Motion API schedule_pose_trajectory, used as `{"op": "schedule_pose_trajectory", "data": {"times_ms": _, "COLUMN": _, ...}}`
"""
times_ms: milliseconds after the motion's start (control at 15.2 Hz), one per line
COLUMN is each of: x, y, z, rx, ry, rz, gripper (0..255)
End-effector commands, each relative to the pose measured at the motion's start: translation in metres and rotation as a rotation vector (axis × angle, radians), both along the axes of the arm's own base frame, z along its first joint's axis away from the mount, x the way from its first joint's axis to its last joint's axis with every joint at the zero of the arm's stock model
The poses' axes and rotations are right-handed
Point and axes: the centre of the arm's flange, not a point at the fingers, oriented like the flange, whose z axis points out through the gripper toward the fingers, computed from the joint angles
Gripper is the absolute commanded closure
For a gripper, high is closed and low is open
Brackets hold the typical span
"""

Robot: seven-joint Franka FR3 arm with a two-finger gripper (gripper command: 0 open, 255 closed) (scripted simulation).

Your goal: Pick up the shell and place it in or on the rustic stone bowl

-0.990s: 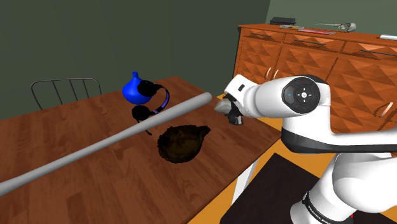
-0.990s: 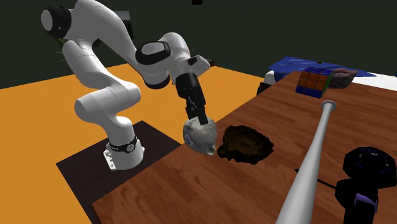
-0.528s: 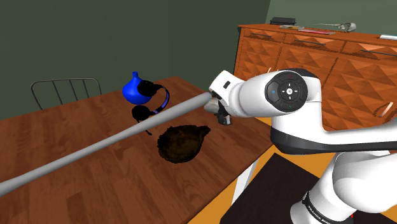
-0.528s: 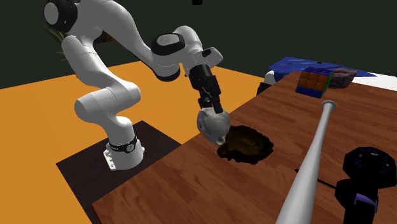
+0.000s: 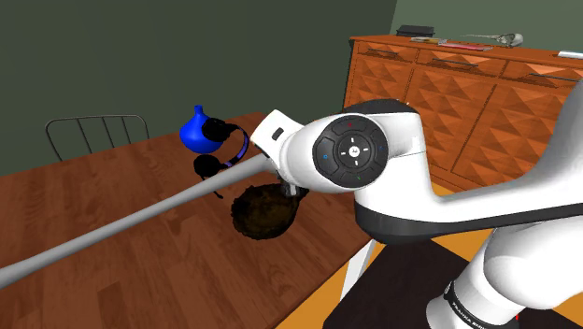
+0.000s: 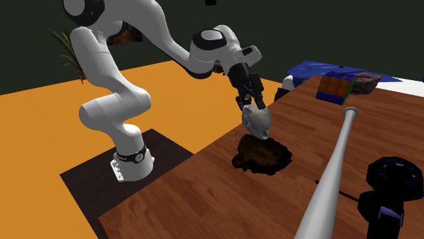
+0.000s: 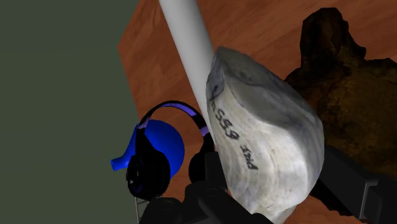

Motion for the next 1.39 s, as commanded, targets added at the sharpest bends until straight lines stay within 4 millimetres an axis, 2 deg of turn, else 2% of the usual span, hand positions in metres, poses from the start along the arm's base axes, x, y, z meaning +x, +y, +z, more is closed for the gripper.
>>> {"op": "schedule_pose_trajectory", "data": {"times_ms": 0, "x": 0.002, "y": 0.012, "z": -0.002, "rx": 0.002, "ry": 0.000, "rz": -0.001, "gripper": 255}}
{"op": "schedule_pose_trajectory", "data": {"times_ms": 924, "x": 0.002, "y": 0.012, "z": -0.079, "rx": 0.002, "ry": 0.000, "rz": -0.001, "gripper": 255}}
{"op": "schedule_pose_trajectory", "data": {"times_ms": 1320, "x": 0.002, "y": 0.012, "z": -0.079, "rx": 0.002, "ry": 0.000, "rz": -0.001, "gripper": 255}}
